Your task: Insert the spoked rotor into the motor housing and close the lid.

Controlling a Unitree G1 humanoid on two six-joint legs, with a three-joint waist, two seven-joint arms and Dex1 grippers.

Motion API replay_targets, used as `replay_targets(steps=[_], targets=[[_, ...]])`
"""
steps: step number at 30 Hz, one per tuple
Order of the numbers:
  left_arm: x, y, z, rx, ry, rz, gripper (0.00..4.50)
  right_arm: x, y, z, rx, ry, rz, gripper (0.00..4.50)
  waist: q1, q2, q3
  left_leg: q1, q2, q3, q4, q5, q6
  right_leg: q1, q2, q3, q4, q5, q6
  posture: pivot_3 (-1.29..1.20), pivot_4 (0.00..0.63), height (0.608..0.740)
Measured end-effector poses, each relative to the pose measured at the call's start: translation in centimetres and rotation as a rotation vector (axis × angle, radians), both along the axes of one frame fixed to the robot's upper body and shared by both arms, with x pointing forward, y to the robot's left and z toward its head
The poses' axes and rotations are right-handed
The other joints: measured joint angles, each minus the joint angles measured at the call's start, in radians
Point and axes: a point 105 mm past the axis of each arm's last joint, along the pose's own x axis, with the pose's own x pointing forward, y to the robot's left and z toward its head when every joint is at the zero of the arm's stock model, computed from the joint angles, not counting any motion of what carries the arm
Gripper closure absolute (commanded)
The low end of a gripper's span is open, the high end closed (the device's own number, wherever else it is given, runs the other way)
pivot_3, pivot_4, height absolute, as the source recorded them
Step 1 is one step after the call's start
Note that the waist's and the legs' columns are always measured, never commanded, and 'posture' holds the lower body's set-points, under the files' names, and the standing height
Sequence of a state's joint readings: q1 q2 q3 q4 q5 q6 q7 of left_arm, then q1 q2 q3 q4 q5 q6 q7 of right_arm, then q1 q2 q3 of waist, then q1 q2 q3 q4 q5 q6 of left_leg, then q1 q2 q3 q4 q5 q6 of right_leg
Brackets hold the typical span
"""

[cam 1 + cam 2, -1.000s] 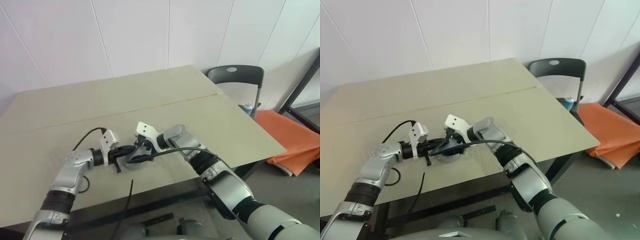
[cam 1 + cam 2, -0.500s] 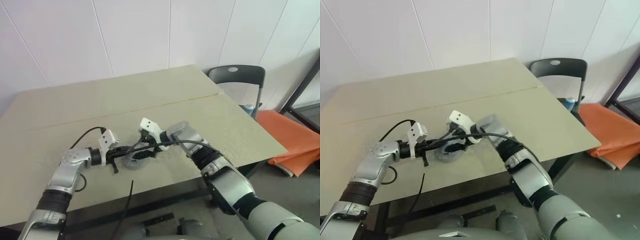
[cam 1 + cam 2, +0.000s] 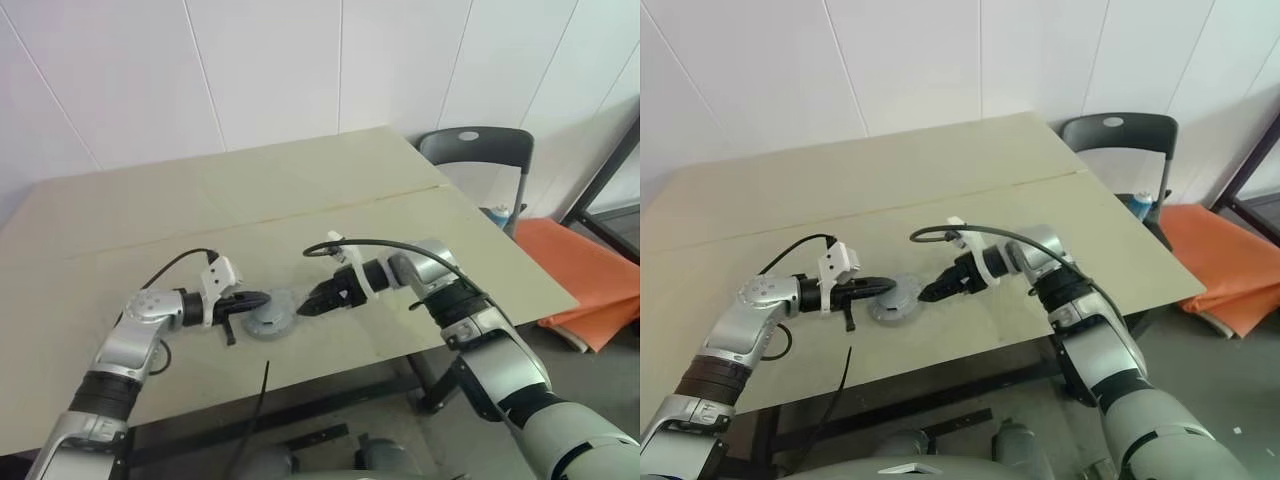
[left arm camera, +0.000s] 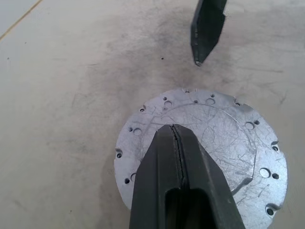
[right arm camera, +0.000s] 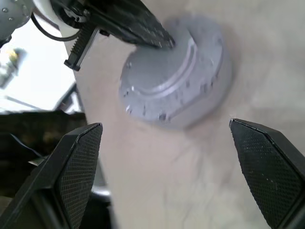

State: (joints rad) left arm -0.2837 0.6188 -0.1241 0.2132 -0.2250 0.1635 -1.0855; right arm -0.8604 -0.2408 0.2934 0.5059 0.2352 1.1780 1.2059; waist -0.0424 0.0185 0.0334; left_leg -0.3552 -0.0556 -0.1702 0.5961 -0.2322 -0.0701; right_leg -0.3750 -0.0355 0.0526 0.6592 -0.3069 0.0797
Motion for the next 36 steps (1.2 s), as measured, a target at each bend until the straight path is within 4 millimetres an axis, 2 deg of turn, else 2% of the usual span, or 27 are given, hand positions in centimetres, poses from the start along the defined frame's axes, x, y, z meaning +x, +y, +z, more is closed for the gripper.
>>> replay_targets(steps=[4, 11, 17, 24, 28, 33, 36], targets=[[0.0, 0.1, 0.2, 0.001, -0.005, -0.009, 4.5, -0.2, 0.4, -0.3, 0.004, 0.137, -0.1, 0.04, -0.002, 0.0, 0.0, 0.0, 0.0, 0.0, -0.001, 0.0, 0.0, -0.001, 0.0, 0.0, 0.0, 0.0, 0.0, 0.0, 0.0, 0.74], [-0.8, 0.6, -0.1, -0.043, -0.004, -0.003, 4.5, 0.5, 1.3, -1.5, -0.034, 0.257, -0.258, 0.04, -0.003, 0.0, 0.0, -0.002, 0.0, 0.001, -0.004, 0.0, 0.0, -0.007, 0.0, 0.001, -0.002, 0.001, 0.0, 0.0, 0.0, 0.74], [-1.8, 1.2, -0.5, -0.071, -0.003, 0.016, 4.5, 0.8, 1.7, -1.4, -0.064, 0.31, -0.322, 0.04, -0.004, 0.0, 0.0, -0.001, 0.001, 0.001, -0.005, 0.0, 0.0, -0.006, 0.0, 0.001, -0.002, 0.0, 0.0, 0.0, 0.0, 0.74], [-2.3, 1.5, -0.6, -0.085, 0.001, 0.029, 4.5, 0.5, 2.6, -1.2, -0.082, 0.36, -0.329, 0.04, -0.007, 0.001, 0.0, -0.001, 0.001, 0.001, -0.005, 0.0, 0.0, -0.006, 0.0, 0.001, -0.002, 0.0, 0.0, 0.0, 0.0, 0.74], [-2.3, 1.6, -0.6, -0.085, 0.0, 0.032, 4.5, -0.6, 4.4, -0.9, -0.063, 0.429, -0.29, 0.04, -0.008, 0.002, 0.0, -0.001, 0.001, 0.001, -0.005, 0.0, 0.0, -0.006, 0.001, 0.001, -0.002, 0.0, 0.0, 0.0, 0.0, 0.74], [-2.3, 1.8, -0.6, -0.085, -0.008, 0.042, 4.5, -0.4, 5.1, -0.7, -0.057, 0.453, -0.316, 0.04, -0.026, 0.001, 0.0, -0.001, 0.001, 0.001, -0.005, 0.0, 0.0, -0.006, 0.001, 0.001, -0.002, 0.0, 0.0, 0.0, 0.0, 0.74], [-2.2, 1.8, -0.6, -0.085, -0.017, 0.046, 4.5, -0.2, 5.4, -0.7, -0.031, 0.462, -0.341, 0.57, -0.035, 0.001, 0.0, -0.001, 0.002, 0.001, -0.005, 0.0, 0.0, -0.006, 0.003, 0.001, -0.001, 0.0, -0.001, 0.0, 0.0, 0.74]])
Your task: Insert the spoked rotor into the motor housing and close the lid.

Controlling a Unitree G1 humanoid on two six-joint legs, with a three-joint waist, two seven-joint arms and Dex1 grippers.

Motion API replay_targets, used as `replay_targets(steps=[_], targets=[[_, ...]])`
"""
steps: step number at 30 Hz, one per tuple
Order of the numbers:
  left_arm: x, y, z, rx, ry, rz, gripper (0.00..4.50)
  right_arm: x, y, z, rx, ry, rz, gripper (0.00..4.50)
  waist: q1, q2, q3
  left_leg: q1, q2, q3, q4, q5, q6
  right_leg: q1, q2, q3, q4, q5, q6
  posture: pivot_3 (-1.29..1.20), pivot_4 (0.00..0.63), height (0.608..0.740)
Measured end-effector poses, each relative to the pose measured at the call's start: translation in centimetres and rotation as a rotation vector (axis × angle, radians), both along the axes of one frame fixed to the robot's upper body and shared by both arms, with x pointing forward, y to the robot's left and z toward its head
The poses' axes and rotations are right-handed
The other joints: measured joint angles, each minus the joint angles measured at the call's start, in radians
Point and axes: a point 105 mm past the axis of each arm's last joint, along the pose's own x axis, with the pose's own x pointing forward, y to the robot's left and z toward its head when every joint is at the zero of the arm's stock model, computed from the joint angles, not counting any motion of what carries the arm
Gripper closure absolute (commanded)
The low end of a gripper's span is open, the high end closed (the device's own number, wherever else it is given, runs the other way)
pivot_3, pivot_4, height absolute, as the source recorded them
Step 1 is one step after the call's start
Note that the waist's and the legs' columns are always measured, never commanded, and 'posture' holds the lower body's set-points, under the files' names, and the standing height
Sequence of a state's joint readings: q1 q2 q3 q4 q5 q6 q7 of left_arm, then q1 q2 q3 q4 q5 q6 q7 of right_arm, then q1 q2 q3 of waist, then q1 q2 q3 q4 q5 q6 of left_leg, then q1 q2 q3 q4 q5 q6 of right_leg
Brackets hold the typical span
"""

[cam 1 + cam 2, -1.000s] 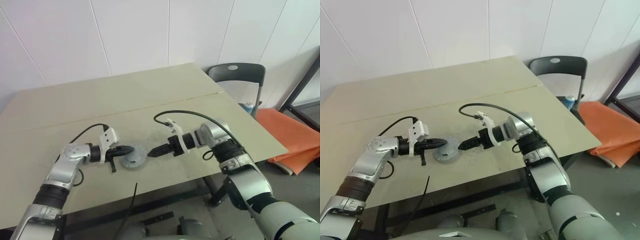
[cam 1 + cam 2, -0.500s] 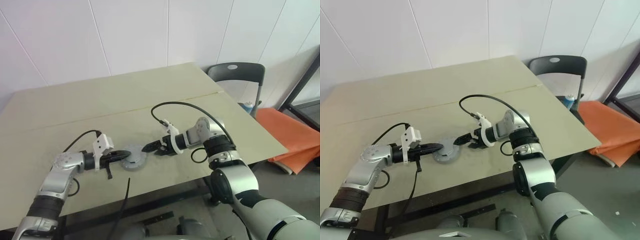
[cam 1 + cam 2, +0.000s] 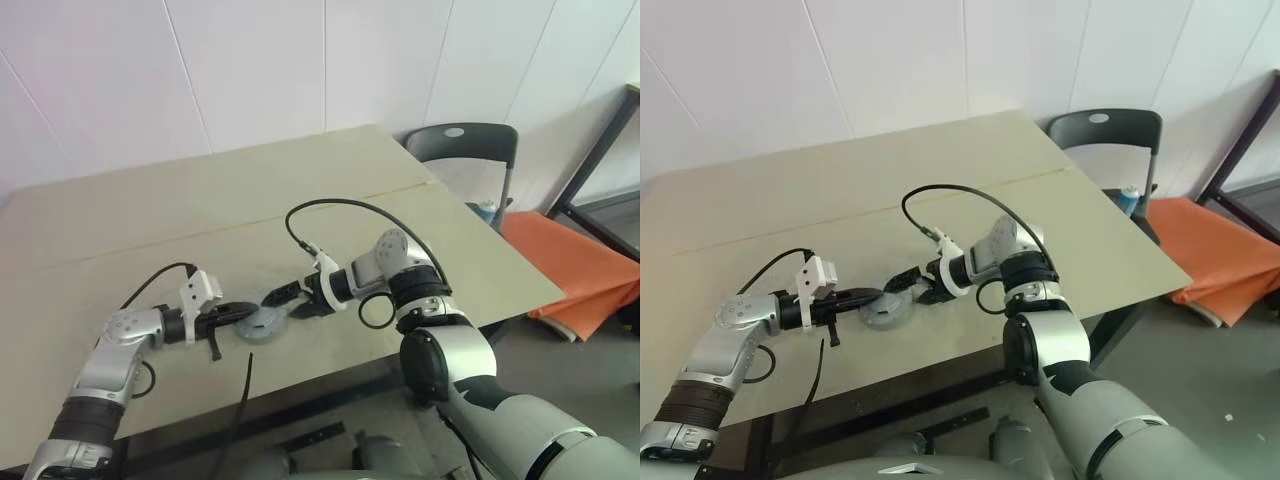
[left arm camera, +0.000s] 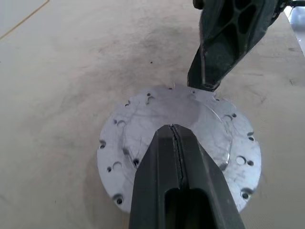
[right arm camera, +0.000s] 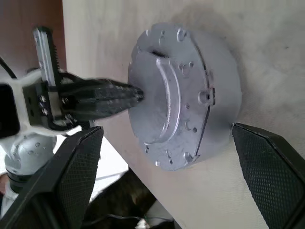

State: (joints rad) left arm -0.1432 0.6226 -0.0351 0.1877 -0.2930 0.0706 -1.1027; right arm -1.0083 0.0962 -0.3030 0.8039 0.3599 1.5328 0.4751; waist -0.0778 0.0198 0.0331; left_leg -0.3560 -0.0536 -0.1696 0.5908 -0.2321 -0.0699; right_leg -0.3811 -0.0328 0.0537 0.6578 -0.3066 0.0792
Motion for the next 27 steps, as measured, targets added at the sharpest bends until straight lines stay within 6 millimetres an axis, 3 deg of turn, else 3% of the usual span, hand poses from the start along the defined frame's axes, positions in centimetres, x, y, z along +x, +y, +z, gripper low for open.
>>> replay_targets(steps=[8, 11, 16, 19, 27], targets=[[0.5, 0.1, 0.0, 0.007, -0.021, 0.007, 4.5, 0.5, 0.6, 1.8, 0.164, 0.012, -0.049, 3.17, -0.018, 0.003, 0.0, 0.0, 0.001, 0.0, -0.001, 0.0, 0.0, 0.001, 0.002, 0.0, 0.003, 0.0, -0.001, 0.0, 0.0, 0.74], [0.5, -0.2, -0.1, 0.0, -0.026, 0.003, 4.5, 0.3, 0.5, 2.2, 0.148, -0.023, -0.021, 4.22, -0.016, 0.003, 0.0, 0.0, 0.001, -0.001, 0.0, 0.0, 0.0, 0.001, 0.0, 0.0, 0.002, 0.0, -0.001, 0.0, 0.0, 0.74], [0.5, -0.3, -0.1, 0.001, -0.028, -0.003, 4.5, -0.2, -1.0, 0.2, 0.034, -0.074, 0.02, 4.22, -0.016, 0.003, 0.0, 0.0, -0.001, 0.0, 0.0, 0.0, 0.0, 0.001, -0.002, 0.0, 0.0, 0.0, -0.001, 0.0, 0.0, 0.74], [0.5, -0.2, -0.1, 0.001, -0.029, -0.004, 4.5, 0.3, -1.6, 0.0, 0.021, -0.102, 0.009, 3.61, -0.016, 0.003, 0.0, 0.0, -0.001, 0.0, 0.0, 0.0, 0.0, 0.001, -0.002, 0.0, 0.0, 0.0, 0.0, 0.0, 0.0, 0.74], [0.5, -0.2, -0.1, 0.002, -0.031, -0.006, 4.5, 0.5, -2.0, 0.4, 0.022, -0.108, 0.024, 0.84, -0.016, 0.003, 0.0, 0.0, -0.001, -0.001, 0.0, 0.0, 0.0, 0.001, -0.002, 0.0, 0.0, 0.0, 0.0, 0.0, 0.0, 0.74]])
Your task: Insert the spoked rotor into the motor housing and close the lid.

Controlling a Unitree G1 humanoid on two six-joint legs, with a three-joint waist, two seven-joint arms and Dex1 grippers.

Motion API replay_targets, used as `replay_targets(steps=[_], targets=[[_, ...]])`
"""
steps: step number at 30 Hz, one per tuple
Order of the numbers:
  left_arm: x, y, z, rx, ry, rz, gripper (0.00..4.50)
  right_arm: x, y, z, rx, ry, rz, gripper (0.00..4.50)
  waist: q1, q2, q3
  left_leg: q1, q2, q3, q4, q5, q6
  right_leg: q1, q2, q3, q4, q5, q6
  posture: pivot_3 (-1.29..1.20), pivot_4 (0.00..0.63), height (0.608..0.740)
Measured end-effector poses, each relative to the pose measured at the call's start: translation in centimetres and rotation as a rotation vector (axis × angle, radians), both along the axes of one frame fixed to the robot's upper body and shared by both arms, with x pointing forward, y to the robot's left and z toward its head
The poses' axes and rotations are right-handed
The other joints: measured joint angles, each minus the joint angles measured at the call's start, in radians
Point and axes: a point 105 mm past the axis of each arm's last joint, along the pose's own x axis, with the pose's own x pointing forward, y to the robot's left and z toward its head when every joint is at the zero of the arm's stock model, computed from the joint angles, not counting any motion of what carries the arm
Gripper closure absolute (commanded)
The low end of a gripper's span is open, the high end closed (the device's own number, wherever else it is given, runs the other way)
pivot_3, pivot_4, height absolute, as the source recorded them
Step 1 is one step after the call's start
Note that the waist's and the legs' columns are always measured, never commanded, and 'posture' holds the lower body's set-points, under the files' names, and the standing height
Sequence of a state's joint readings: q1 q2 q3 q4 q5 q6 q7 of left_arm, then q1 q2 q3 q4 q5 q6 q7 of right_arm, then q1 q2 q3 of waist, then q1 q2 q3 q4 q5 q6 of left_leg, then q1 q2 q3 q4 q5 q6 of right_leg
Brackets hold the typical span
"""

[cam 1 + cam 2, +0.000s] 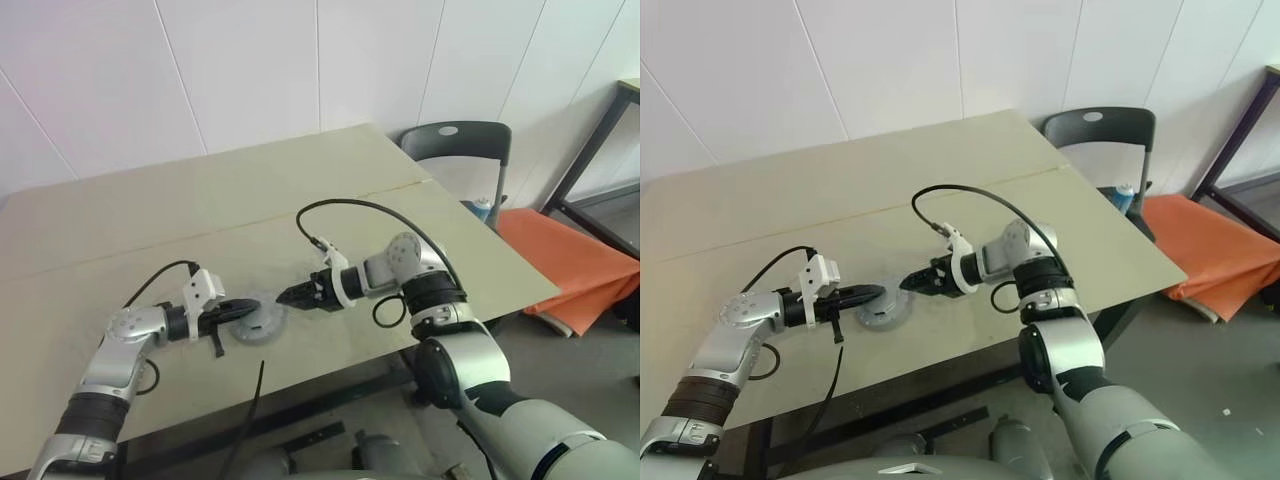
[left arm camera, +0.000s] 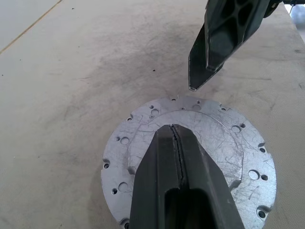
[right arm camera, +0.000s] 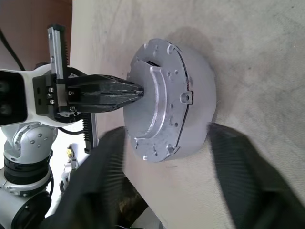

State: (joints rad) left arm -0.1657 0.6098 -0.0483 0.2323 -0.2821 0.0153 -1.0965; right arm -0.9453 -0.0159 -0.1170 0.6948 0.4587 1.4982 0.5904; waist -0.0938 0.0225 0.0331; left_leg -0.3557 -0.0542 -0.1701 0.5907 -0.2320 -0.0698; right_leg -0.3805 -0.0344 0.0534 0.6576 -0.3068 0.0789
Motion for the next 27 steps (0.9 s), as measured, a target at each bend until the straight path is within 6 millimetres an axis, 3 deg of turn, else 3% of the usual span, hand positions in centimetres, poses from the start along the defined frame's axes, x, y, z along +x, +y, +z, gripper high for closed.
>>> replay_targets(steps=[3, 10, 21, 27], targets=[[0.0, 0.0, 0.0, 0.001, 0.0, -0.001, 4.5, -0.3, 0.1, 0.1, 0.002, 0.007, 0.021, 0.07, 0.0, 0.0, 0.0, 0.0, 0.0, 0.0, 0.0, 0.0, 0.0, 0.0, 0.0, 0.0, 0.0, 0.0, 0.0, 0.0, 0.0, 0.74], [-0.1, 0.0, 0.0, 0.001, -0.001, -0.002, 4.5, -1.2, 0.9, -1.4, -0.047, 0.037, 0.02, 0.07, 0.0, 0.0, 0.0, -0.001, 0.0, 0.0, 0.0, 0.0, 0.0, 0.0, 0.0, 0.0, 0.0, 0.0, 0.0, 0.0, 0.0, 0.74], [-0.3, 0.3, 0.0, 0.012, 0.006, 0.003, 4.5, -1.2, 1.6, -1.5, -0.064, 0.038, -0.001, 0.07, -0.003, 0.001, -0.001, 0.001, 0.001, 0.0, -0.001, 0.0, 0.0, 0.0, 0.0, 0.0, 0.0, 0.0, 0.0, 0.0, 0.0, 0.74], [-0.3, 0.4, 0.0, 0.013, 0.012, 0.005, 4.5, -1.6, 3.0, -1.5, -0.083, 0.011, 0.029, 0.07, -0.003, 0.001, -0.001, 0.001, 0.001, -0.001, -0.001, 0.0, 0.0, -0.001, 0.001, 0.0, 0.0, 0.0, 0.0, 0.0, 0.0, 0.74]])
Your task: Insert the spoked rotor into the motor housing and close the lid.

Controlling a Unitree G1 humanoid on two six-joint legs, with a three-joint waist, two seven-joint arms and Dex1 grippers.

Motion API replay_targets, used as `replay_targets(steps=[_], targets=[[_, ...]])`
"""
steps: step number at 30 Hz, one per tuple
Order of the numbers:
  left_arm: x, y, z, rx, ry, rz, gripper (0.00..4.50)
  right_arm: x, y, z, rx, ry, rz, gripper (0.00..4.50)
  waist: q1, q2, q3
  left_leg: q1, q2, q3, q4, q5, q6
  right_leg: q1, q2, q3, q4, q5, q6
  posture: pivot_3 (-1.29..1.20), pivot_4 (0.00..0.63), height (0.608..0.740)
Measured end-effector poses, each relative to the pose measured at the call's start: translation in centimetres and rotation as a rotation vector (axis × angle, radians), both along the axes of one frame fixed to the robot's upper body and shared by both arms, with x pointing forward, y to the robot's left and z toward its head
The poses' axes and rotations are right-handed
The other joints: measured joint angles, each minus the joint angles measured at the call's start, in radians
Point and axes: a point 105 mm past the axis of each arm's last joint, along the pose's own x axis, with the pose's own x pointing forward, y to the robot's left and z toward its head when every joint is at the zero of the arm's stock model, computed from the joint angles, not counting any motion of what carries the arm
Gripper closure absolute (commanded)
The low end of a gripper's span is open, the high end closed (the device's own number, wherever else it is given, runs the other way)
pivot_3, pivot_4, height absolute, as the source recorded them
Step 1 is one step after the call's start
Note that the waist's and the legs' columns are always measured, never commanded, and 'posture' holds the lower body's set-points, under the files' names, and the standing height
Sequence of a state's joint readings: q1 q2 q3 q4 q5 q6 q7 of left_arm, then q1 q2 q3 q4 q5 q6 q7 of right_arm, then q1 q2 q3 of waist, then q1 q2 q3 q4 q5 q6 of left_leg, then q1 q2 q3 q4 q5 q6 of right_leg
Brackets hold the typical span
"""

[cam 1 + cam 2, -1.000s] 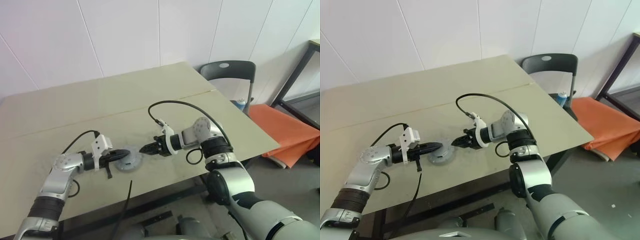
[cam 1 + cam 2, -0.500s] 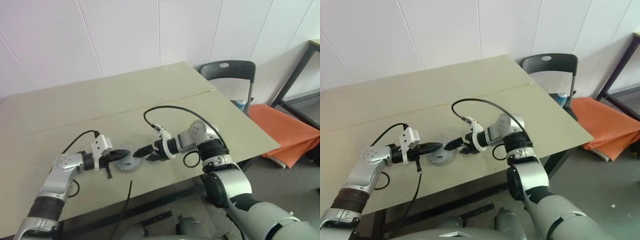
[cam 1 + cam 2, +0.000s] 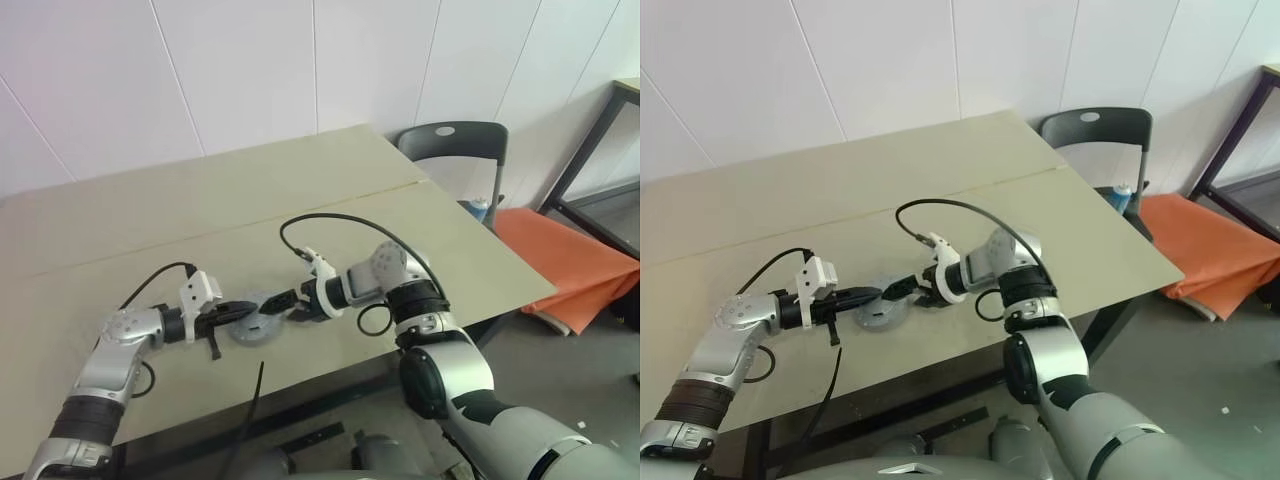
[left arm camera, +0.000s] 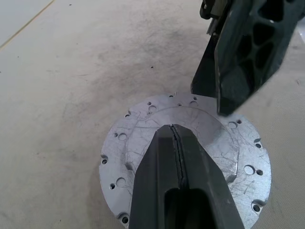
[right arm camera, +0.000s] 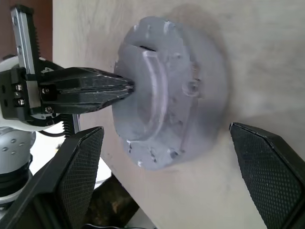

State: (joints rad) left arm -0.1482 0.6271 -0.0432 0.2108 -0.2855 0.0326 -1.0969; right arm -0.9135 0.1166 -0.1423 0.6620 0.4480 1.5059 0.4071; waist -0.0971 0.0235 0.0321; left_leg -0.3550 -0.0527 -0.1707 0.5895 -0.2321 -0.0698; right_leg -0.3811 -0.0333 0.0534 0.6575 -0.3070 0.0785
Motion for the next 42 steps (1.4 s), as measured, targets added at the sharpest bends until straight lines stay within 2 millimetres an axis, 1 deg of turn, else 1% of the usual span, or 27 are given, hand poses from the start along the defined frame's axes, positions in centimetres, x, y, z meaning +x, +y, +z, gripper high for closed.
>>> replay_targets(steps=[7, 12, 13, 14, 16, 21, 22, 23, 29, 42], targets=[[0.0, -0.1, 0.1, -0.002, -0.001, -0.003, 4.5, 0.2, 0.3, 0.3, -0.004, 0.022, -0.002, 0.07, 0.002, 0.0, 0.0, -0.001, -0.001, 0.0, 0.0, 0.0, 0.0, -0.001, 0.0, 0.0, 0.0, 0.0, 0.0, 0.0, 0.0, 0.74], [0.0, -0.1, 0.1, -0.002, -0.003, -0.004, 4.5, 0.0, 0.1, 0.4, 0.024, 0.088, -0.021, 0.07, 0.002, 0.0, 0.0, -0.002, -0.001, 0.0, 0.0, 0.0, 0.0, -0.002, -0.001, 0.0, 0.0, 0.0, 0.0, 0.0, 0.0, 0.74], [0.0, -0.1, 0.1, -0.002, -0.003, -0.003, 4.5, 0.0, 0.1, 0.4, 0.034, 0.103, -0.025, 0.46, 0.002, 0.0, 0.0, -0.002, -0.001, 0.0, 0.0, 0.0, 0.0, -0.002, -0.001, 0.0, 0.0, 0.0, 0.0, 0.0, 0.0, 0.74], [0.0, 0.0, 0.1, -0.003, -0.004, -0.002, 4.5, 0.0, 0.0, 0.4, 0.035, 0.109, -0.028, 0.59, 0.001, 0.0, 0.001, -0.002, -0.001, 0.0, 0.0, 0.0, 0.0, -0.002, -0.001, 0.0, 0.0, 0.0, 0.0, 0.0, 0.0, 0.74], [0.0, 0.1, 0.2, -0.003, -0.009, 0.005, 4.5, 0.0, 0.0, 0.4, 0.035, 0.114, -0.031, 1.19, 0.001, 0.0, 0.001, -0.003, 0.0, 0.0, 0.0, 0.0, 0.0, -0.003, 0.0, 0.0, 0.0, 0.0, 0.0, 0.0, 0.0, 0.74], [0.3, 0.6, 0.5, -0.002, -0.023, 0.033, 4.5, 0.0, -0.2, 0.3, 0.047, 0.14, -0.048, 2.8, -0.001, -0.001, 0.001, -0.003, 0.0, 0.0, -0.002, 0.0, 0.0, -0.004, 0.001, 0.0, 0.0, 0.0, 0.0, 0.0, 0.0, 0.74], [0.4, 0.6, 0.7, -0.003, -0.029, 0.035, 4.5, 0.0, -0.2, 0.4, 0.06, 0.146, -0.056, 3.07, 0.0, -0.001, 0.001, -0.003, 0.0, 0.0, -0.003, 0.0, 0.0, -0.004, 0.001, 0.0, 0.0, 0.001, 0.0, 0.0, 0.0, 0.74], [0.5, 0.8, 0.9, 0.0, -0.036, 0.042, 4.5, 0.2, -0.2, 0.6, 0.081, 0.149, -0.065, 3.22, 0.0, 0.0, 0.001, -0.003, 0.0, 0.0, -0.003, 0.0, 0.0, -0.004, 0.001, 0.0, 0.0, 0.001, 0.001, 0.0, 0.0, 0.74], [0.6, 1.1, 0.9, 0.006, -0.039, 0.055, 4.5, 0.4, -0.3, 0.6, 0.104, 0.156, -0.089, 3.25, 0.001, 0.0, 0.002, -0.003, 0.0, 0.001, -0.003, 0.0, 0.0, -0.004, 0.0, 0.0, 0.0, 0.001, 0.001, 0.0, 0.0, 0.74], [0.6, 1.1, 0.8, 0.007, -0.04, 0.065, 4.5, 0.5, -0.2, 0.4, 0.097, 0.151, -0.088, 3.25, 0.0, 0.0, 0.002, -0.002, 0.0, 0.001, -0.003, 0.0, 0.0, -0.003, 0.001, 0.0, 0.0, 0.001, 0.001, 0.0, 0.0, 0.74]])
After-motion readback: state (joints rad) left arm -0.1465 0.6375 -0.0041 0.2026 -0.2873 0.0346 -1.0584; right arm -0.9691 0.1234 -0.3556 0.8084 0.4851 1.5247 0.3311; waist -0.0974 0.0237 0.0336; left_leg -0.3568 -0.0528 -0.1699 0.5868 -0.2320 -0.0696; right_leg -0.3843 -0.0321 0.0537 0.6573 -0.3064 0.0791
